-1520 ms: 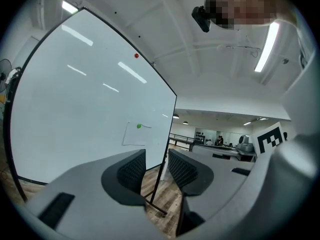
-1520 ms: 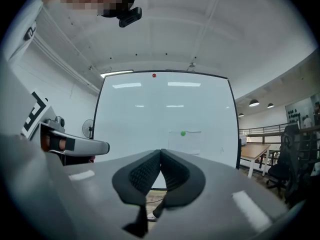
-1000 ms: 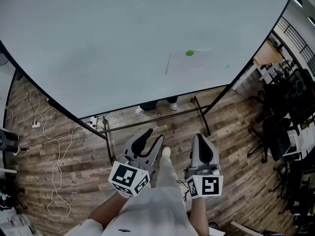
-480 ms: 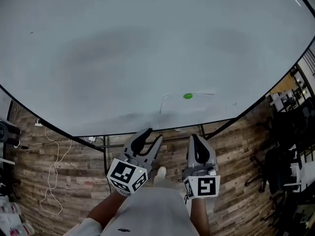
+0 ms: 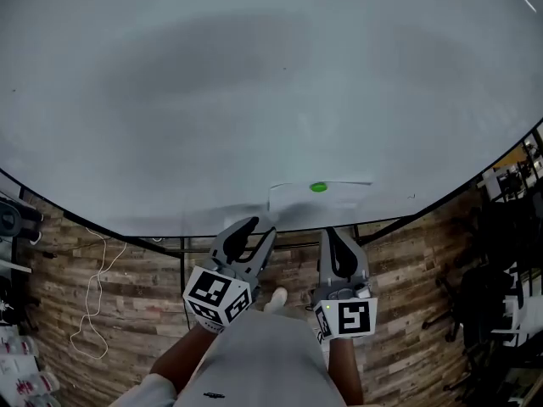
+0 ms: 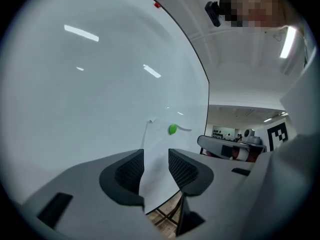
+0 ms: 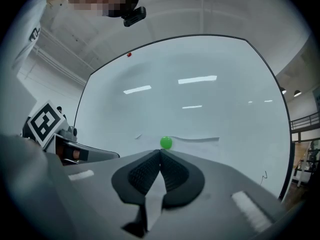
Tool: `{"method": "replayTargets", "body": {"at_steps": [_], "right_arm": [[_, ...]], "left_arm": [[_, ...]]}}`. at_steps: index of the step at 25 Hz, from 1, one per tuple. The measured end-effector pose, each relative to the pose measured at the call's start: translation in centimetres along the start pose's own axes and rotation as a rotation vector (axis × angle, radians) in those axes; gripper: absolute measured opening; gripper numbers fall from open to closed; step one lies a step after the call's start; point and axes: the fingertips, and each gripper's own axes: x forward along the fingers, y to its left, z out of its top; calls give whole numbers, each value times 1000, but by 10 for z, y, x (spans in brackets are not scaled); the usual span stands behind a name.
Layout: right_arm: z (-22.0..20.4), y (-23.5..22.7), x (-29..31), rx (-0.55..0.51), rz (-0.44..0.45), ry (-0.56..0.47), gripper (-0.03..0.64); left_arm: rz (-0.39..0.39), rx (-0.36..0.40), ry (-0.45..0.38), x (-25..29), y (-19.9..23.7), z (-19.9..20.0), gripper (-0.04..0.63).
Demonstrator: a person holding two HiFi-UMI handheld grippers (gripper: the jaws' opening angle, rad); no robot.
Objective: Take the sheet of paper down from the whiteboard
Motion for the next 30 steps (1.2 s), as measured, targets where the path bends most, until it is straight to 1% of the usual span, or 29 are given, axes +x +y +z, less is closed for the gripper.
{"method": "replayTargets", "body": {"at_steps": [4,9,16,22,26,30], "right_arm": [[-1,-5,11,-8,-11,10,11],[-2,-11,21,-12,-25,15,11],[0,-15,22,3,-48,19,11],[1,-20,25,7,-57,18,11],[1,-22,27,11,-60,18,11],[2,-23,27,14,-62,17,11]], "left_arm": [[-3,3,18,8,2,-1,146],[-3,2,21,12,9,-1,146],[-37,8,33,25,11,1,146],[-63,21,46,36,8,0,146],[-54,27,45,41,11,1,146],[-66,53,48,44,7,2,144]]}}
